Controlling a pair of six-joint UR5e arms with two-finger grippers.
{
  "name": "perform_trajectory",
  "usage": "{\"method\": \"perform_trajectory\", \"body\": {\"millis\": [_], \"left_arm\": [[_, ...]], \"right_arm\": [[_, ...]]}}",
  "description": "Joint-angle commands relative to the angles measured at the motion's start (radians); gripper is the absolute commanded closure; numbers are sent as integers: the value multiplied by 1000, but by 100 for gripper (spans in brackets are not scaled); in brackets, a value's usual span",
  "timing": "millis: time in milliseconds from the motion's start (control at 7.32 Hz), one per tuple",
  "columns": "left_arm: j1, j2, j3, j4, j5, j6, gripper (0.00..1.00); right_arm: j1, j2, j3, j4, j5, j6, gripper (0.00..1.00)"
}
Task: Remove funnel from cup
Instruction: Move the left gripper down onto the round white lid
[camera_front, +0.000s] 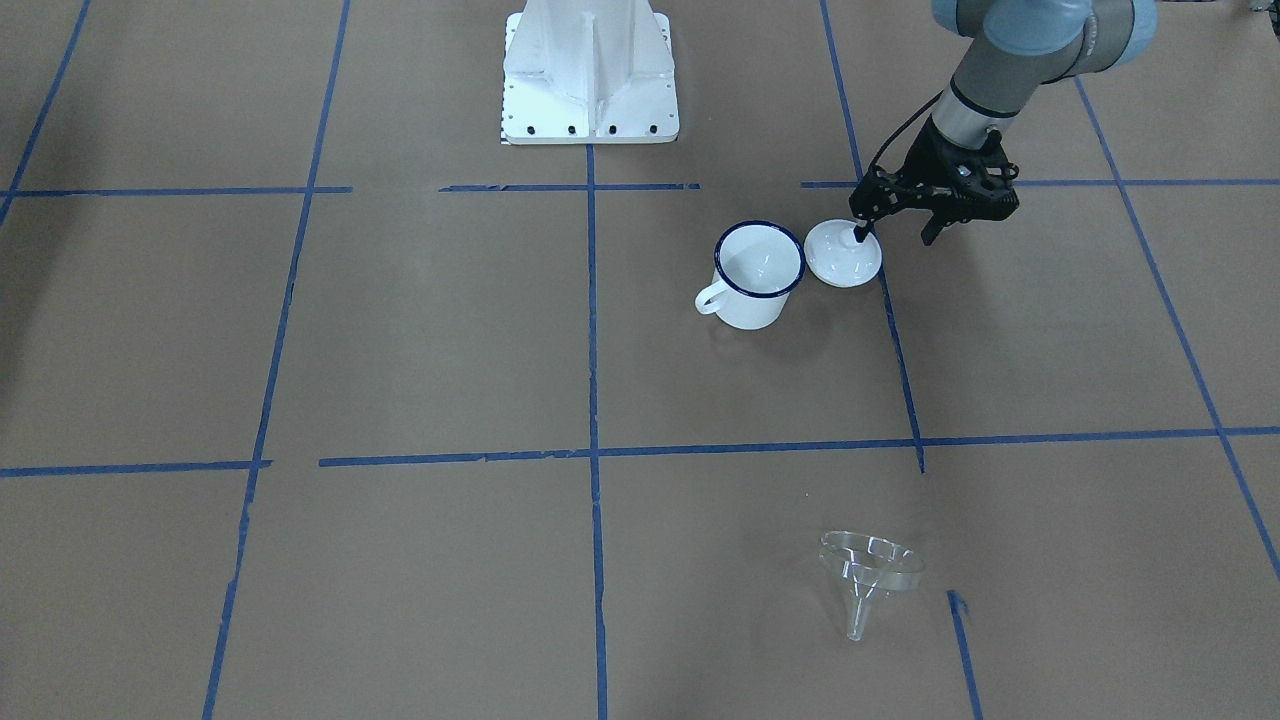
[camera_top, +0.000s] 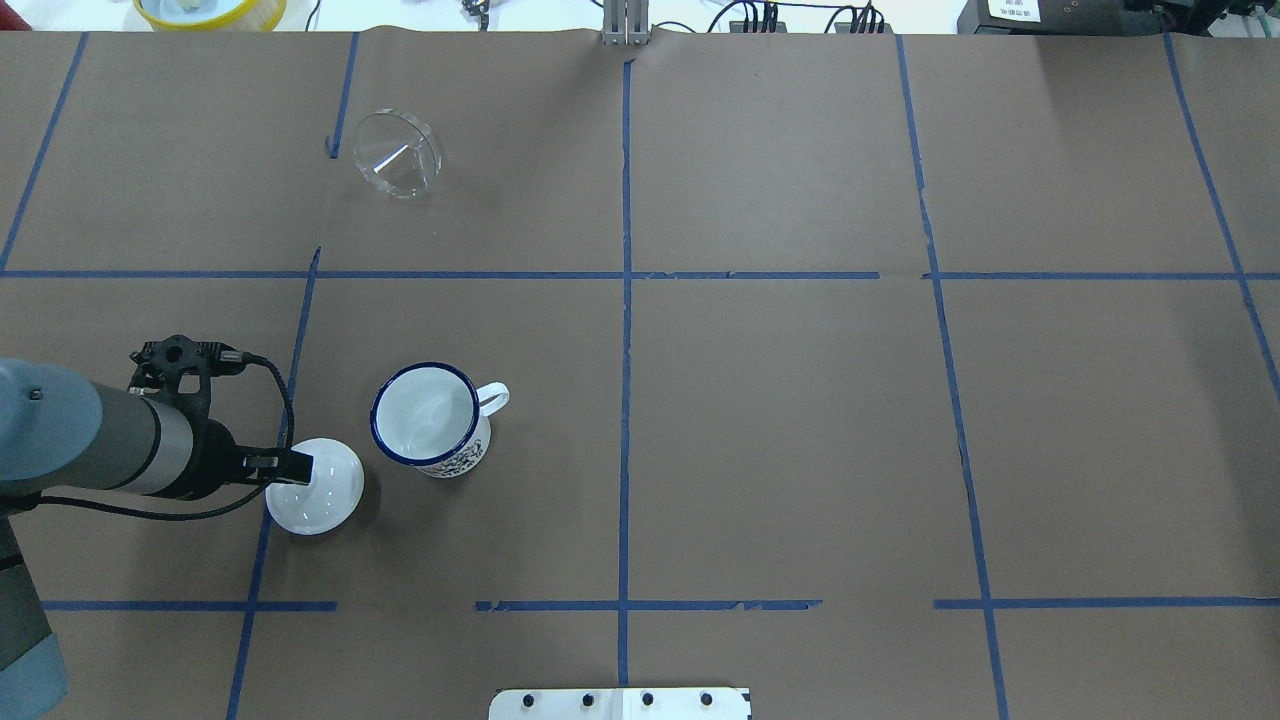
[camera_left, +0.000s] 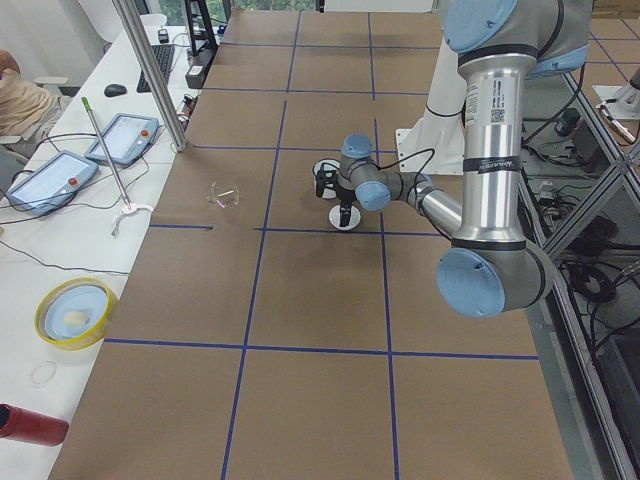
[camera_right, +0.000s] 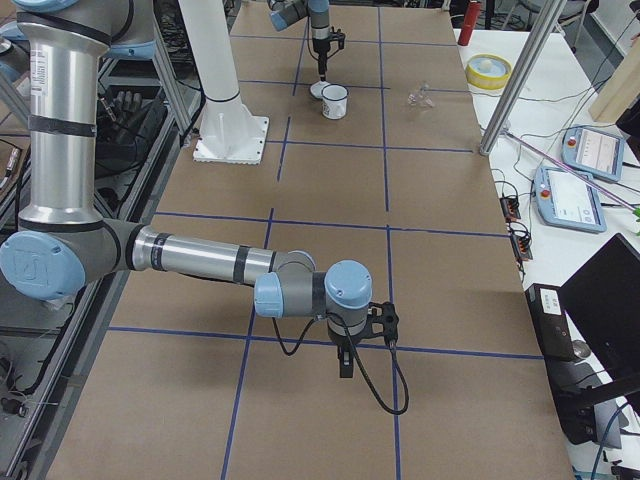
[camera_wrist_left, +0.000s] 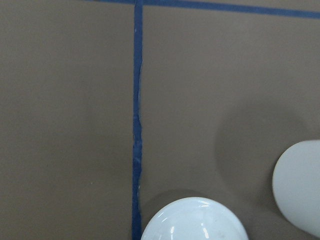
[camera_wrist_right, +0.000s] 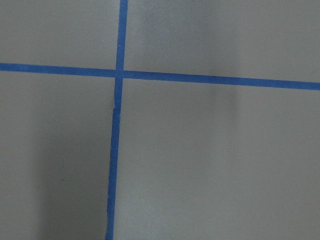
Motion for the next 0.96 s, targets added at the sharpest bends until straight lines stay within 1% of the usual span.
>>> {"method": "perform_trajectory", "body": {"millis": [0,137,273,410,547,683,820], "left_arm": [[10,-43,4,42,2,0,11],[9,-52,3,44,1,0,11],[9,-58,9,45,2,0,15],[9,-57,11,45,2,0,27],[10,-57,14,45,2,0,30],[10,-60,20,45,1,1,30],[9,-61,18,45,1,1,36]], "right_arm": [[0,0,0,0,0,0,0],[0,0,0,0,0,0,0],[0,0,0,0,0,0,0],[0,0,0,0,0,0,0],[0,0,0,0,0,0,0],[0,0,0,0,0,0,0],[0,0,0,0,0,0,0]]}}
